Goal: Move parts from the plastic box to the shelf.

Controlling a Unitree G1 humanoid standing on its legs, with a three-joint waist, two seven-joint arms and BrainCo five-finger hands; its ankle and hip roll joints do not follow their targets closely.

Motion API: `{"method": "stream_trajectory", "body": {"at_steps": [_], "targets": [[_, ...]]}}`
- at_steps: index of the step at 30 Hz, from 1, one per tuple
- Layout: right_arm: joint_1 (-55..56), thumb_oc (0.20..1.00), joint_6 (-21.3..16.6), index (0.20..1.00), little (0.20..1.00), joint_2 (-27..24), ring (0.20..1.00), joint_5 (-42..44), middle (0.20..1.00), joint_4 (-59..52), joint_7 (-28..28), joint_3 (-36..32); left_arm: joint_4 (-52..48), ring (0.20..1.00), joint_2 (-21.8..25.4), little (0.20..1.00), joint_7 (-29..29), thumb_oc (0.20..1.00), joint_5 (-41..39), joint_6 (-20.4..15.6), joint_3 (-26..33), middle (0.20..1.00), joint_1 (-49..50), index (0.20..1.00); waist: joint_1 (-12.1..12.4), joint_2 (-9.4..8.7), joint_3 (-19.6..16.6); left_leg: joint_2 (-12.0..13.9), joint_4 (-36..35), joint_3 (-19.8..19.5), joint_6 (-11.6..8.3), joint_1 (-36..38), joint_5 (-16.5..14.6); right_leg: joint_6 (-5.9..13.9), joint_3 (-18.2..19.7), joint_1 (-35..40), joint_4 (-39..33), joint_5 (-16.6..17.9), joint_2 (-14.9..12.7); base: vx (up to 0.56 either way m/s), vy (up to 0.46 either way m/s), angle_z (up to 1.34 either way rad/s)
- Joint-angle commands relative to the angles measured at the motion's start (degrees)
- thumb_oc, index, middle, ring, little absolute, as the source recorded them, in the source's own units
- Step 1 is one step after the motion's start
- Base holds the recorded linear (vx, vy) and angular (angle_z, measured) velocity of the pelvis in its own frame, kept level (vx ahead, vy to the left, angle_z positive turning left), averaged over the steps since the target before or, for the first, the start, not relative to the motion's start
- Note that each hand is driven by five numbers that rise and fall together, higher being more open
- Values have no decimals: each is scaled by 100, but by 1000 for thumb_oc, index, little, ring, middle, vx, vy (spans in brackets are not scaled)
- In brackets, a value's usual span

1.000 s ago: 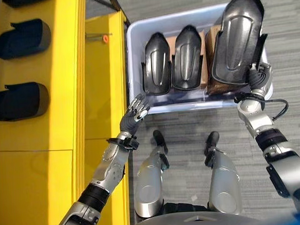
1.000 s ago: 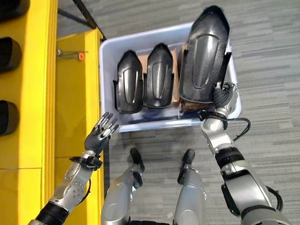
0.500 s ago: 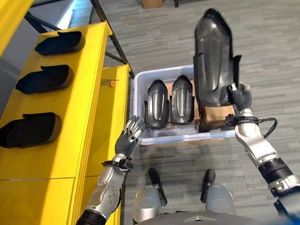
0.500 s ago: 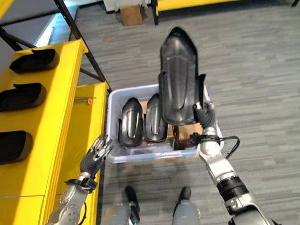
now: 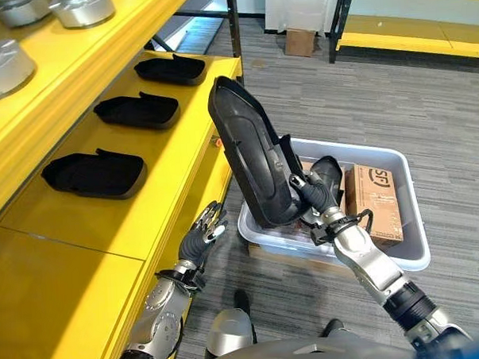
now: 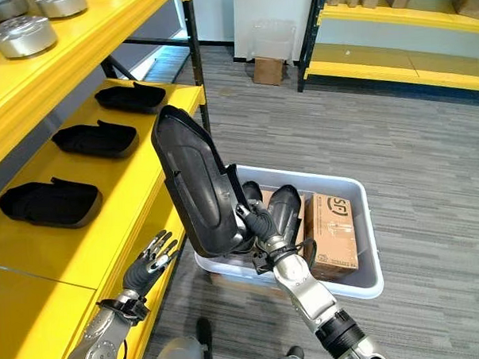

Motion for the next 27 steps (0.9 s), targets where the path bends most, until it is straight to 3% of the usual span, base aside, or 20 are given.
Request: {"method": "stream_trajectory", "body": {"at_steps": [1, 5, 7, 12, 15, 16, 18, 19, 20, 22, 23, 24, 25, 27], "targets": [[-184, 200, -358, 200, 200, -309, 200, 136, 200, -696, -87, -350, -296, 1000, 56, 1000, -205, 1000, 162, 6, -320, 1000, -437, 1000, -177, 258, 88, -72, -214, -524, 212, 219, -234, 145, 446, 20, 840, -195, 517, 9, -62, 46], [236, 200, -496, 200, 200, -474, 200, 116, 200, -702, 99, -625, -205, 1000, 1, 1000, -189, 1000, 231, -96, -388, 1000, -352, 1000, -502, 165, -37, -257, -247, -1113, 218, 132, -238, -118, 1285, -128, 514, -389, 1325, 23, -79, 82], [373, 200, -555, 200, 200, -486, 200, 128, 200, -676, 329, -746, -168, 1000, -102, 1000, -205, 1000, 330, -182, -369, 1000, -232, 1000, -577, 126, -94, -333, -247, -1343, 183, 112, -222, -222, 1524, -121, 425, -439, 1579, 55, -136, 75], [259, 200, -989, 200, 200, -627, 200, -8, 200, -667, 774, -672, -339, 1000, -96, 1000, -517, 1000, 709, -333, -320, 1000, -22, 1000, -407, 98, -120, -379, -180, -1851, 12, -141, -93, -395, 1666, 20, -303, -434, 1752, -13, -218, 54], [277, 200, -1051, 200, 200, -676, 200, 12, 200, -713, 809, -625, -356, 1000, 26, 1000, -320, 1000, 1005, -523, -282, 1000, 43, 1000, -407, 124, -117, -362, -111, -1831, -10, -170, -110, -405, 1634, 27, -308, -452, 1729, 24, -102, 22], [335, 200, -1022, 200, 200, -704, 200, 12, 200, -807, 798, -638, -380, 1000, 71, 1000, -228, 1000, 866, -493, -190, 1000, 63, 1000, -439, 142, -123, -350, 25, -1638, -22, -198, -172, -395, 1524, 30, -296, -467, 1684, -5, -86, 27], [506, 200, -843, 200, 200, -751, 200, -89, 200, -1116, 506, -695, -385, 1000, 112, 1000, -238, 1000, 721, -459, -51, 1000, -9, 1000, -622, 149, -117, -184, 497, -679, -85, -346, -316, -381, 1112, 33, -265, -475, 1511, -86, -94, 124], [498, 200, -884, 200, 200, -758, 200, -134, 200, -1046, 319, -734, -381, 1000, 129, 1000, -410, 1000, 816, -454, -65, 1000, -113, 1000, -725, 118, -83, 66, 951, -240, -153, -471, -458, -407, 883, -2, -155, -492, 1345, -178, 1, 198], [382, 200, -1022, 200, 200, -759, 200, -179, 200, -804, 320, -807, -444, 1000, 135, 1000, -840, 1000, 1082, -571, -84, 1000, -135, 1000, -741, 101, -80, 282, 1246, -116, -178, -453, -583, -439, 784, -28, -48, -513, 1203, -179, 118, 182], [314, 200, -1011, 200, 200, -798, 200, 70, 200, -554, 408, -884, -558, 1000, 139, 1000, -694, 1000, 444, -641, 11, 1000, -154, 1000, -843, 127, -119, 640, 1351, 139, -221, -225, -647, -466, 661, -54, 137, -617, 1039, -92, 280, 58], [404, 200, -971, 200, 200, -801, 200, 46, 200, -616, 435, -902, -469, 1000, 74, 1000, -472, 1000, 420, -604, 167, 1000, -215, 1000, -947, 181, -240, 996, 1211, 138, -348, -44, -309, -489, 640, -162, 324, -708, 974, -46, 346, 56], [440, 200, -989, 200, 200, -805, 200, 44, 200, -609, 472, -909, -404, 1000, 70, 1000, -470, 1000, 476, -627, 208, 1000, -229, 1000, -985, 199, -285, 1172, 1153, 69, -416, 17, -140, -514, 662, -223, 431, -769, 941, -22, 570, 42], [526, 200, -1065, 200, 200, -851, 200, 50, 200, -602, 482, -910, -328, 1000, 77, 1000, -481, 1000, 568, -621, 237, 1000, -215, 1000, -1090, 257, -342, 1543, 1110, 108, -618, 138, 128, -508, 665, -283, 683, -999, 784, -21, 467, 31], [567, 200, -1117, 200, 200, -901, 200, 56, 200, -609, 488, -935, -290, 1000, 101, 1000, -534, 1000, 498, -618, 204, 1000, -267, 1000, -1172, 325, -356, 1597, 983, 360, -653, 240, 144, -479, 519, -297, 793, -1041, 661, -56, 424, 40]]}}
